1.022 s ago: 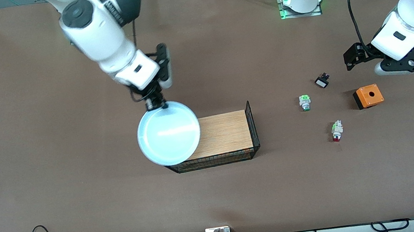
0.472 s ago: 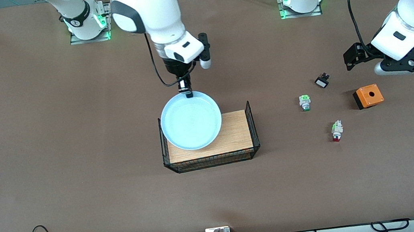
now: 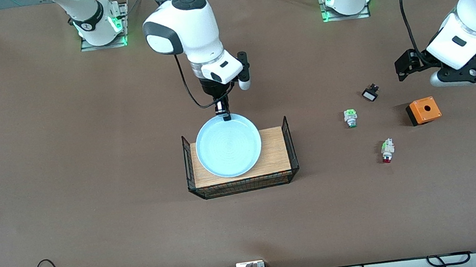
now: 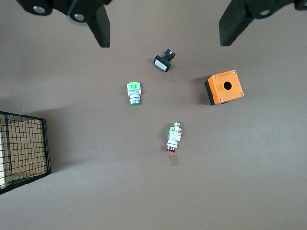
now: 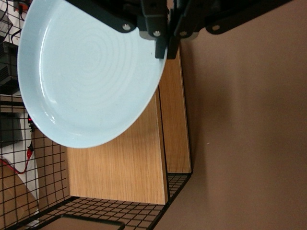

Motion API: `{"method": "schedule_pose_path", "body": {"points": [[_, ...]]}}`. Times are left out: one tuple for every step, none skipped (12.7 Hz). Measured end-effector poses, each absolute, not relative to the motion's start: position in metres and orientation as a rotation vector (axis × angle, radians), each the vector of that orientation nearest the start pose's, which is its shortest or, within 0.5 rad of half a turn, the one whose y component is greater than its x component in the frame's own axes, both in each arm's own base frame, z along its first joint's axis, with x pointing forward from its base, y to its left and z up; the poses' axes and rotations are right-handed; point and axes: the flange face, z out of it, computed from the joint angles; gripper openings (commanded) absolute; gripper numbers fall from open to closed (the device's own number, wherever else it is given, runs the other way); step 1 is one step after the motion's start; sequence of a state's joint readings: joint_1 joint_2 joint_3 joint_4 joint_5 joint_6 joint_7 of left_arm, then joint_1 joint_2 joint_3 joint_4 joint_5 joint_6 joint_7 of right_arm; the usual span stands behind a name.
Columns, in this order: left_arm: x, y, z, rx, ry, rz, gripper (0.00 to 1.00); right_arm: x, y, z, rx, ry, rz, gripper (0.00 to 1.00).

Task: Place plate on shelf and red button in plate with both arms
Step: 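Lower the plate into the basket and open the right gripper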

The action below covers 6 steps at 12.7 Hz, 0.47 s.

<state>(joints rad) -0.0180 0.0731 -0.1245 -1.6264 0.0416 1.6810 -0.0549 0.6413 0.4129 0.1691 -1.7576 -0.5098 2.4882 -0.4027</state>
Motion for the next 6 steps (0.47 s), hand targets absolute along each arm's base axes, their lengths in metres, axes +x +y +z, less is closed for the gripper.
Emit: {"method": "schedule_pose_path", "body": {"points": [[0.578, -0.076, 0.566, -3.104, 0.140, 0.023, 1.00, 0.474, 0.487, 0.360, -2.391, -2.292, -0.646, 0.00], [0.578, -0.077, 0.566, -3.105, 0.139, 0.023, 1.00, 0.472, 0.487, 0.351, -2.409, -2.266, -0.644, 0.13], [0.578, -0.077, 0.566, -3.105, 0.139, 0.023, 1.00, 0.470, 0.488, 0.345, -2.427, -2.239, -0.639, 0.52], [0.578, -0.077, 0.566, -3.105, 0.139, 0.023, 1.00, 0.469, 0.489, 0.342, -2.440, -2.216, -0.640, 1.00], [0.578, -0.077, 0.566, -3.105, 0.139, 0.023, 1.00, 0.469, 0.489, 0.342, -2.446, -2.206, -0.643, 1.00], [0.578, -0.077, 0.566, -3.105, 0.139, 0.023, 1.00, 0.469, 0.489, 0.344, -2.446, -2.204, -0.648, 1.00]]}}
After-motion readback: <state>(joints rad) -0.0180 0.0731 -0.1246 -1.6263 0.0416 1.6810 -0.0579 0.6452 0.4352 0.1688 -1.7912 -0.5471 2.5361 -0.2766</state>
